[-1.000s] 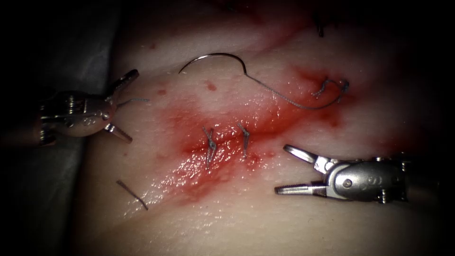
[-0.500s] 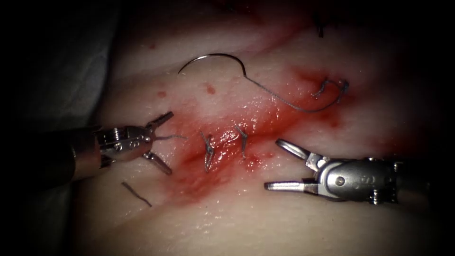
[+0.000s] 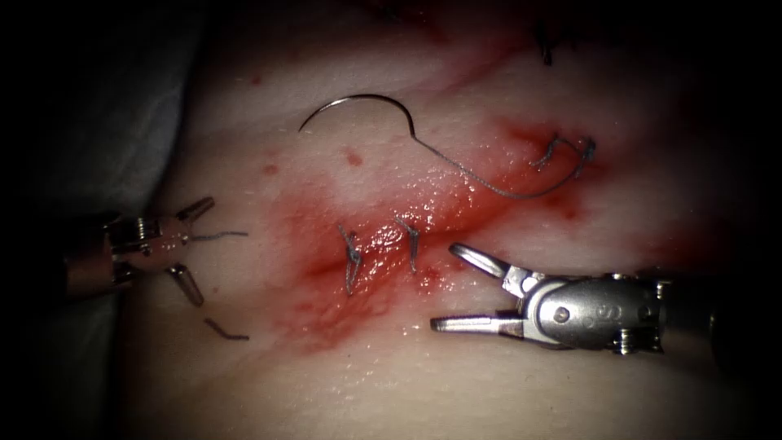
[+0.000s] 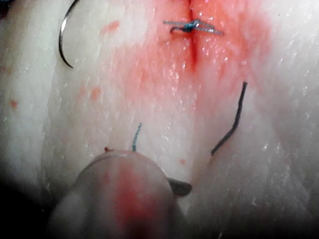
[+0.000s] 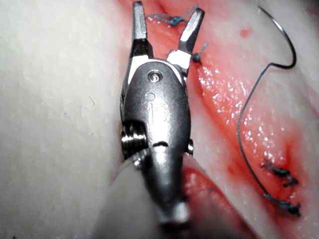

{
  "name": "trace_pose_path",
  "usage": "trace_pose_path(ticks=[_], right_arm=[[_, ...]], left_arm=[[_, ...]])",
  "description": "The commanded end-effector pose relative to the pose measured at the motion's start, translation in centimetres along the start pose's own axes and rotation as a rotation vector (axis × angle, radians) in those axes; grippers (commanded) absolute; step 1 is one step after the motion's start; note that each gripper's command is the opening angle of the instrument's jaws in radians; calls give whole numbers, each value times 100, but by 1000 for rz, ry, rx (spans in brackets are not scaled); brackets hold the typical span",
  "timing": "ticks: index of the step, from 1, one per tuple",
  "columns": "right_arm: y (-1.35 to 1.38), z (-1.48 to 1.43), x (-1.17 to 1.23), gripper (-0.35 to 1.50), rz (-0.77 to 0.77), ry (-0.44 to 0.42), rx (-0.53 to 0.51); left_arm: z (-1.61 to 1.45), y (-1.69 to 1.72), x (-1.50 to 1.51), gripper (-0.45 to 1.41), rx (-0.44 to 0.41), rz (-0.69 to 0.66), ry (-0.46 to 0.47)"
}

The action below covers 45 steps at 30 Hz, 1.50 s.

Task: Wound Closure

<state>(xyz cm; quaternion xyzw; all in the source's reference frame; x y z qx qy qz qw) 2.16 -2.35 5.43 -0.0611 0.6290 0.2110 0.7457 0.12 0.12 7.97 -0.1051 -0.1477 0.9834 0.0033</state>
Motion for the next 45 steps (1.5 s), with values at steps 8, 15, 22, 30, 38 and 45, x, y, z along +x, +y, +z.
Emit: trace_pose_path(ticks=[8,15,22,30,38,45], right_arm=[[-9,6,-4,128,1,3,5],[-9,6,-8,128,-3,4,4],[-9,6,-9,128,-4,5,5],[-10,6,-14,128,-9,4,7],[-10,3,-14,126,-9,5,10],[-10,2,-14,126,-9,5,11]], left_arm=[[11,3,-22,136,54,144,-200],[-3,20,-15,136,155,364,-334],[-25,38,12,136,313,322,-353],[-61,86,63,135,521,195,-282],[-83,132,101,120,601,340,-304],[-111,141,103,113,561,408,-252]])
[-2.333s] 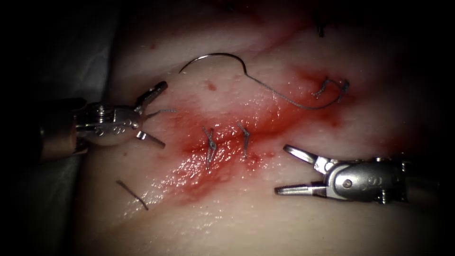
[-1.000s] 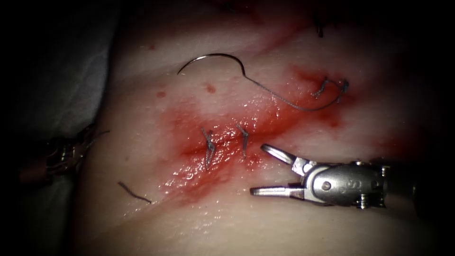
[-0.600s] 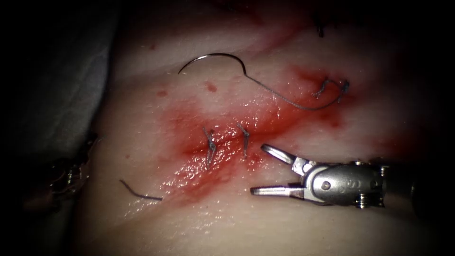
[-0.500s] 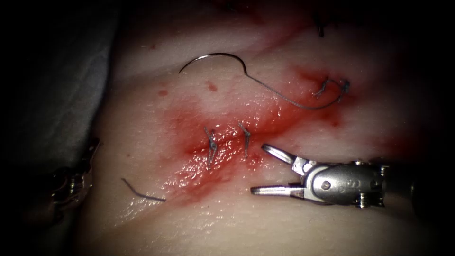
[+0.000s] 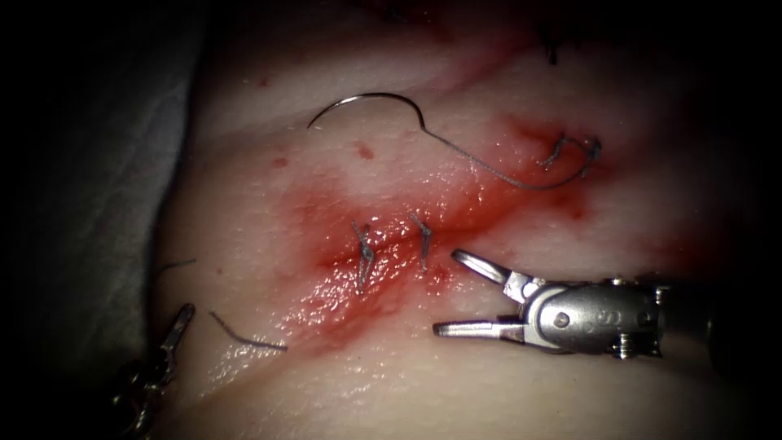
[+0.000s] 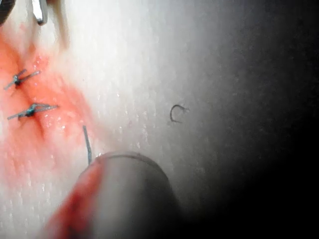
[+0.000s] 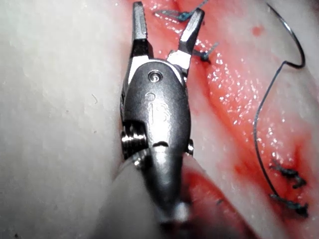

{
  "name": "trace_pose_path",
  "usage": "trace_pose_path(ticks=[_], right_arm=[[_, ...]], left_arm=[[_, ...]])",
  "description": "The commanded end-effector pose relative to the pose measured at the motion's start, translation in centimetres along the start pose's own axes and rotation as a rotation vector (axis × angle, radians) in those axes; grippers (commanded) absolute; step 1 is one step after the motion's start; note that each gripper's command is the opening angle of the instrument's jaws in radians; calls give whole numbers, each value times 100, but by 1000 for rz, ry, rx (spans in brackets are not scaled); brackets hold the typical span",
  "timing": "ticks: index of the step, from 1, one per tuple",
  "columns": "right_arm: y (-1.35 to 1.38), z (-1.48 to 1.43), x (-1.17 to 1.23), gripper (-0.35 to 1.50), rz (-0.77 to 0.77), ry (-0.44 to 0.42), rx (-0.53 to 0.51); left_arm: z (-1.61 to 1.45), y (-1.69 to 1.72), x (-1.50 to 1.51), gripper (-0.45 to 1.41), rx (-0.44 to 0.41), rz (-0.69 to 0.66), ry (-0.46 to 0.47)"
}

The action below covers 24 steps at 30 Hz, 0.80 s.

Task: Wound Closure

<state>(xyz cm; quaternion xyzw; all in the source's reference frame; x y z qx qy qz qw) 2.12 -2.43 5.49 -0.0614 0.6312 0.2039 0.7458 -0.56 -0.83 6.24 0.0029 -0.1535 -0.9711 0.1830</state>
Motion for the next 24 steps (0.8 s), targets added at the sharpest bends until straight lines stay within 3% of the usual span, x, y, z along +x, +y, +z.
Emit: trace_pose_path(ticks=[1,8,12,13,14,15,16,20,24], right_arm=[[-5,7,-5,126,1,1,2],[-2,8,-3,118,23,-1,1],[21,12,14,116,47,-50,19],[26,13,18,120,53,-55,22],[37,14,28,126,73,-58,24],[40,15,31,126,66,-59,25],[48,15,37,123,57,-63,28],[68,22,47,116,34,-74,33],[89,26,57,103,-2,-136,71]], left_arm=[[2,-4,2,113,21,-19,7],[-16,-84,-36,104,141,-133,43],[-15,-153,-56,101,253,-264,125],[-14,-164,-57,99,256,-335,180],[-12,-178,-55,98,248,-430,330],[-10,-183,-53,96,239,-484,410],[-6,-191,-47,96,222,-550,564],[6,-199,-28,98,135,-592,775],[36,-210,-1,91,4,-669,1081]])
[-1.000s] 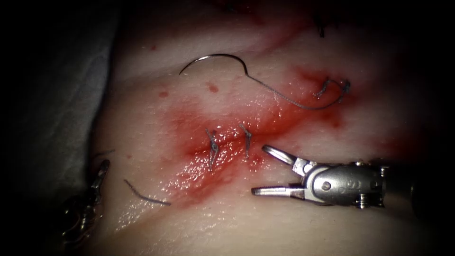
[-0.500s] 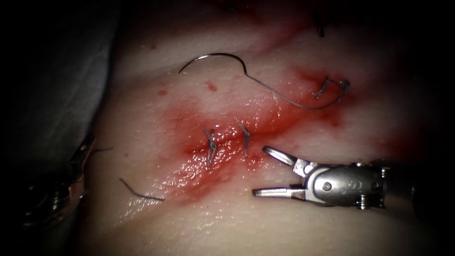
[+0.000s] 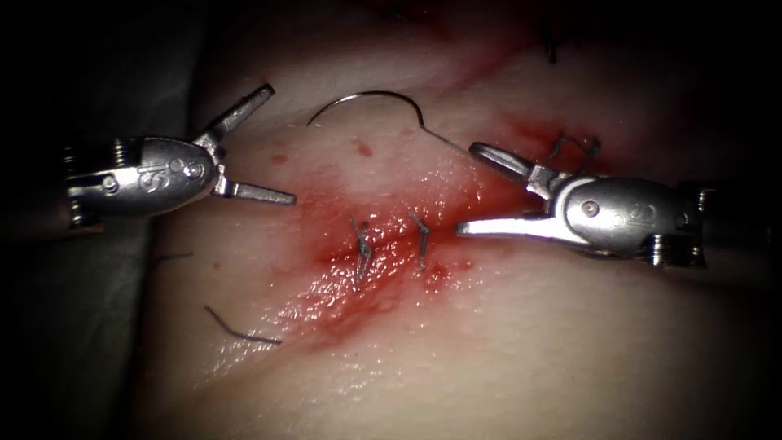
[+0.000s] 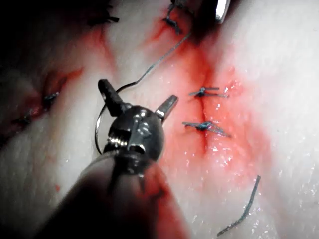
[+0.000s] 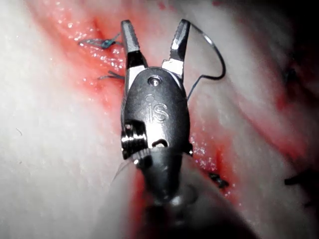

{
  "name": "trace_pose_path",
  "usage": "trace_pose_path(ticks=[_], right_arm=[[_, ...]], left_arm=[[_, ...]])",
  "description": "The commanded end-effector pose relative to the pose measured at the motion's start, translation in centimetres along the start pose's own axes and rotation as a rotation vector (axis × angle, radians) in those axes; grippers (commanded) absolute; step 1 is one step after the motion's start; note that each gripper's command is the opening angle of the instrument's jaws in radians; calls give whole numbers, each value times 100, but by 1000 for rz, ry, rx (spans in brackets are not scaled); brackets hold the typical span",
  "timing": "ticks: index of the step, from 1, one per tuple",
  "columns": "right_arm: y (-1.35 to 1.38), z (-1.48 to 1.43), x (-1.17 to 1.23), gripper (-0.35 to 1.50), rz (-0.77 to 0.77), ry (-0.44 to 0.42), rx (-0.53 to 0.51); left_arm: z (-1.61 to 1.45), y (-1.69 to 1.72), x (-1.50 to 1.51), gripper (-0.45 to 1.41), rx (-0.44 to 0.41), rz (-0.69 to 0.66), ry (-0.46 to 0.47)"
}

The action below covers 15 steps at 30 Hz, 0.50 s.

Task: Wound Closure

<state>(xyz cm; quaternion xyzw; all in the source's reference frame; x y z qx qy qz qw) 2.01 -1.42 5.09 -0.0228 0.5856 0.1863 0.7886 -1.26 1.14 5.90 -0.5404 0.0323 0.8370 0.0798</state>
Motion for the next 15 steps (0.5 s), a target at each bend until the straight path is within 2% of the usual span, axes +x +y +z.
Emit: trace_pose_path(ticks=[1,2,3,4,8,15], right_arm=[[1,8,-1,99,-2,-11,11],[2,6,0,96,-7,-18,17],[4,3,0,94,-7,-22,24],[4,0,-1,94,-15,-38,38],[4,-5,-6,94,-30,-85,69],[5,-12,-16,93,-54,-107,87]], left_arm=[[13,3,-7,89,-20,-22,29],[20,7,-12,89,-52,-42,51],[29,14,-19,86,-120,-67,67],[36,20,-28,76,-181,-112,80],[42,25,-40,73,-202,-144,87],[25,27,-51,73,-229,-206,97]])
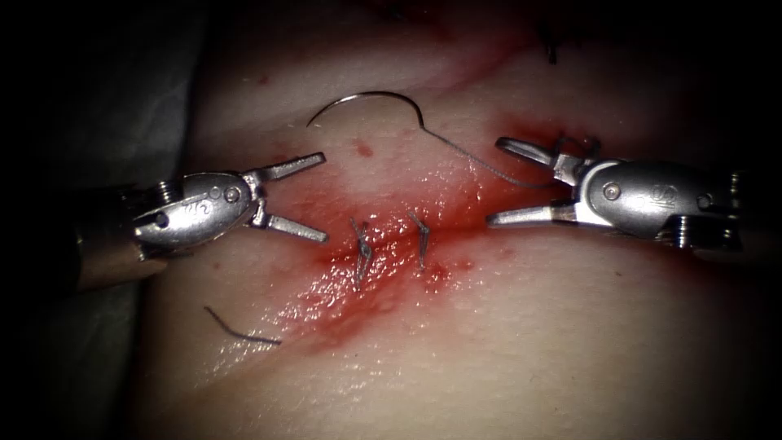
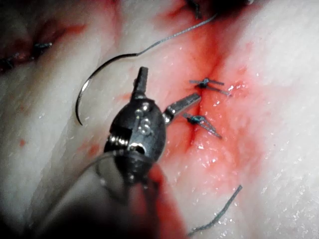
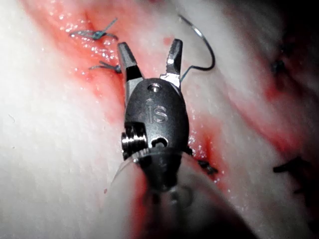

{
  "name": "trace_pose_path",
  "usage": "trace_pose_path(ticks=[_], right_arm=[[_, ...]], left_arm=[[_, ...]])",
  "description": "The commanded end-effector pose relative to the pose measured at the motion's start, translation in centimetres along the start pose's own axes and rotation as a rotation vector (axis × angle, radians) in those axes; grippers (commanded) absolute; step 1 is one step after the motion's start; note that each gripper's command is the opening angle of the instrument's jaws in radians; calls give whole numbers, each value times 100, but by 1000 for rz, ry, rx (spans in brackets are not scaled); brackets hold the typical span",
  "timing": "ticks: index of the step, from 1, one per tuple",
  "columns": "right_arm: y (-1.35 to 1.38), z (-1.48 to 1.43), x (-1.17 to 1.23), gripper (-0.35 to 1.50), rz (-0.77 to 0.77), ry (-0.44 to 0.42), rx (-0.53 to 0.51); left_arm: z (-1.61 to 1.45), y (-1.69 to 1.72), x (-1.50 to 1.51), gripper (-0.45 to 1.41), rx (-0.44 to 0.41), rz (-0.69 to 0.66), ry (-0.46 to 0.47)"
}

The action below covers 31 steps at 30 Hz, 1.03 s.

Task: Wound Closure

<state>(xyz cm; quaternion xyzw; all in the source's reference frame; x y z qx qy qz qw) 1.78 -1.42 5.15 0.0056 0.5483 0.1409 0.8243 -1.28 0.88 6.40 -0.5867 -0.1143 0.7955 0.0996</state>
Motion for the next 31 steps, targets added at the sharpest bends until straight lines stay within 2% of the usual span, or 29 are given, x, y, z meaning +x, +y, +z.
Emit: trace_pose_path(ticks=[1,3,6,8,31], right_arm=[[-3,8,-4,93,-1,3,3],[-3,7,-4,93,-14,2,5],[-4,5,-5,93,-15,-3,10],[-4,5,-5,91,-15,-2,10],[-7,4,-8,89,-19,2,5]], left_arm=[[6,0,-5,73,-1,-10,0],[5,0,-5,73,15,-39,-8],[5,2,-4,86,45,-45,-25],[5,4,-3,88,49,-45,-27],[3,12,-1,86,55,-49,-67]])
